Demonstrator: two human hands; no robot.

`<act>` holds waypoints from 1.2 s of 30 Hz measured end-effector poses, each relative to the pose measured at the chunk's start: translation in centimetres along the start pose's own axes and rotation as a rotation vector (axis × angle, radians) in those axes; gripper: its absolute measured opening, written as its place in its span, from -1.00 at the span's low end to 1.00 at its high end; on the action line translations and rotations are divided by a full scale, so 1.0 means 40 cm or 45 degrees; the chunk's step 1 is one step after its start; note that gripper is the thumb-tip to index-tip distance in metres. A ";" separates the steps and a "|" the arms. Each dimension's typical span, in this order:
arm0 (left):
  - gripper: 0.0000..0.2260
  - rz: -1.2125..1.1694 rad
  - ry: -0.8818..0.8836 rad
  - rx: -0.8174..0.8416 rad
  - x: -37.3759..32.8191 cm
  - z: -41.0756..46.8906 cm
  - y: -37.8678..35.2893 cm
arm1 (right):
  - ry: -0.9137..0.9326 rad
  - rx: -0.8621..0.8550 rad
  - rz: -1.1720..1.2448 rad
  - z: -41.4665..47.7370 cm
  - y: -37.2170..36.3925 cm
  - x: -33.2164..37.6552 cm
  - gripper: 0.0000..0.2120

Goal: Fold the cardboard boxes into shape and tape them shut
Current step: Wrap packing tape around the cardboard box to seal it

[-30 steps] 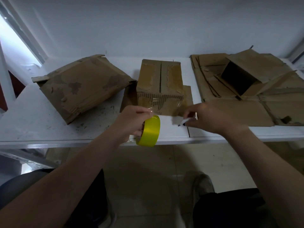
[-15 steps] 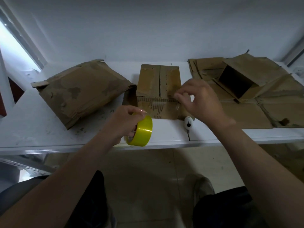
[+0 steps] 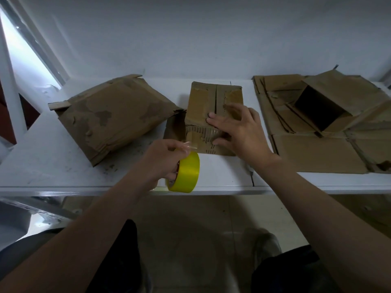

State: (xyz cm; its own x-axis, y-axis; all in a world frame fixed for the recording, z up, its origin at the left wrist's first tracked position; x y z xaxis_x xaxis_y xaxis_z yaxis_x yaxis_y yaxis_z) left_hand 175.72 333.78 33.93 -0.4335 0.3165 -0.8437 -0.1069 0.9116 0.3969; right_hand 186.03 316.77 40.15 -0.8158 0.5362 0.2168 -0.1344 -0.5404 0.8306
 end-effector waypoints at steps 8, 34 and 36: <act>-0.90 -0.174 -0.017 0.115 -0.044 -0.028 -0.022 | 0.099 -0.150 0.216 -0.003 0.092 0.062 -0.55; -0.96 -0.212 -0.445 -0.317 -0.211 -0.049 0.070 | -0.005 -0.100 0.588 -0.034 0.191 0.145 -0.62; -0.94 -0.255 -0.381 -0.317 -0.201 -0.040 0.080 | -0.044 -0.013 0.619 -0.032 0.187 0.128 -0.64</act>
State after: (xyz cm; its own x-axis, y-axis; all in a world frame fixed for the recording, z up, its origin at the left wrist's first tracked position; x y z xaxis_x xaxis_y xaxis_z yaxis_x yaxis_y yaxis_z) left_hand 177.43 333.73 42.54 -0.1075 0.2355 -0.9659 -0.3908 0.8833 0.2588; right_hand 180.11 314.64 46.82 -0.7666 0.2410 0.5952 0.2517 -0.7399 0.6239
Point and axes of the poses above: each hand's wrist, its own z-axis towards the middle knuckle, its own y-axis out of the back of the hand, x = y × z, the point moved 10 cm from there along z, towards the middle knuckle, and after that the axes turned 7 degrees about z, right-handed, at the moved point
